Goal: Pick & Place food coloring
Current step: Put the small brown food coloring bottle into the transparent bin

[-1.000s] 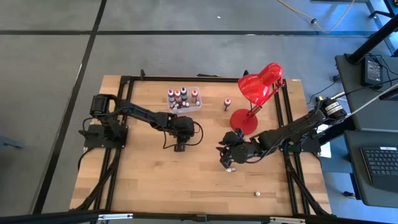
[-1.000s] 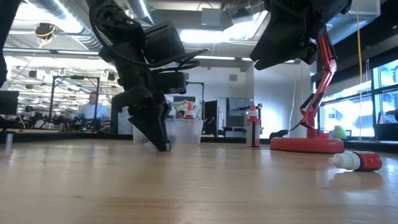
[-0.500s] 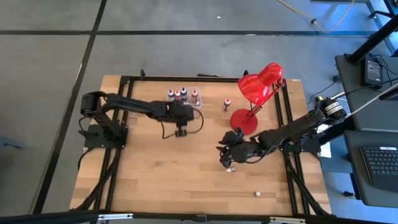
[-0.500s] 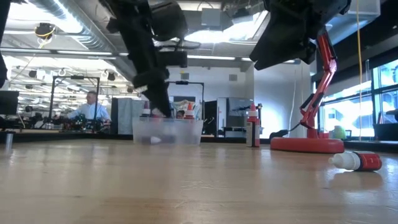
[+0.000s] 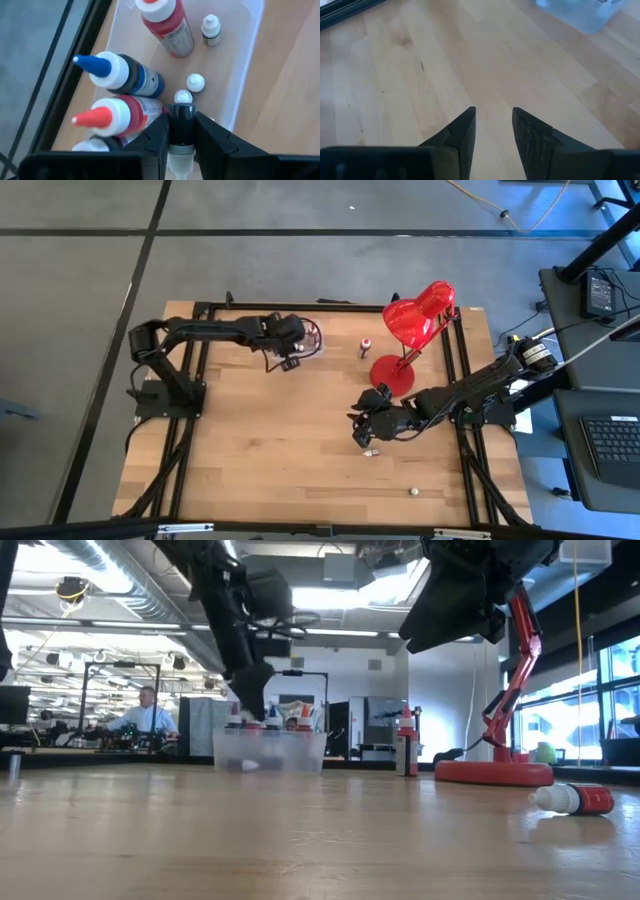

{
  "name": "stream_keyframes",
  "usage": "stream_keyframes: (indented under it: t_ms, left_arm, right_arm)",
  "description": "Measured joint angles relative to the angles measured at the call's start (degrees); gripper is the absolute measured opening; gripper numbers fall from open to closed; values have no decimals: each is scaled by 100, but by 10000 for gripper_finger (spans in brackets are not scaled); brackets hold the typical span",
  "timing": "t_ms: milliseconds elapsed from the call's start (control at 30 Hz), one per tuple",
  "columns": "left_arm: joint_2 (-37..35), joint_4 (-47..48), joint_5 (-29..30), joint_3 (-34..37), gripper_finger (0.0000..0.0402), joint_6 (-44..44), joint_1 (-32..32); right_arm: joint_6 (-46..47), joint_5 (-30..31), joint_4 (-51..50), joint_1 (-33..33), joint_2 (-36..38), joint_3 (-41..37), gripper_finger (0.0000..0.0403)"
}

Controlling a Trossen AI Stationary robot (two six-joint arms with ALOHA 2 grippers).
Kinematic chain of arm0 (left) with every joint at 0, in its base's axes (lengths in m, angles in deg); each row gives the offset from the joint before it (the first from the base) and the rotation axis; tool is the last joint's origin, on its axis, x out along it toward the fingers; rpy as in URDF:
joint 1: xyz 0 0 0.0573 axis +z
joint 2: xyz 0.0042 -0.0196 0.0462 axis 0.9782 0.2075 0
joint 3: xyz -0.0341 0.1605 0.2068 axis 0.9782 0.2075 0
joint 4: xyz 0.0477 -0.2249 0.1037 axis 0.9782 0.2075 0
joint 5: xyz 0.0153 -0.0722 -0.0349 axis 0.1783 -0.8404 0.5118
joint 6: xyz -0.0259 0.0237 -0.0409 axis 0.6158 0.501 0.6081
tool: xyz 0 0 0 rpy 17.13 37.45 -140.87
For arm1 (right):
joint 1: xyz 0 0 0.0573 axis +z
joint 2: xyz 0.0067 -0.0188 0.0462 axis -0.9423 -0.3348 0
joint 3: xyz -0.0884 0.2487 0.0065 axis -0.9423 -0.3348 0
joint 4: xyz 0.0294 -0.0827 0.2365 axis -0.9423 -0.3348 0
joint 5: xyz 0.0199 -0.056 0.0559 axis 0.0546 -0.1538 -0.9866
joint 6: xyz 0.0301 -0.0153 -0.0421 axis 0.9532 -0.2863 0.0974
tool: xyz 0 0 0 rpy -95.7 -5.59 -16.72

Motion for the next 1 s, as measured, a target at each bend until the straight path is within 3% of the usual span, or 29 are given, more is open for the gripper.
stream_keyframes:
  t_ms: [433, 1000]
  left_arm:
    - [606, 217, 103, -6, 74, -12, 98]
    - [624, 166, 104, -6, 99, -181, 91]
  right_arm:
    - [-22, 133, -11, -42, 0, 0, 131]
    - [-22, 97, -9, -42, 0, 0, 131]
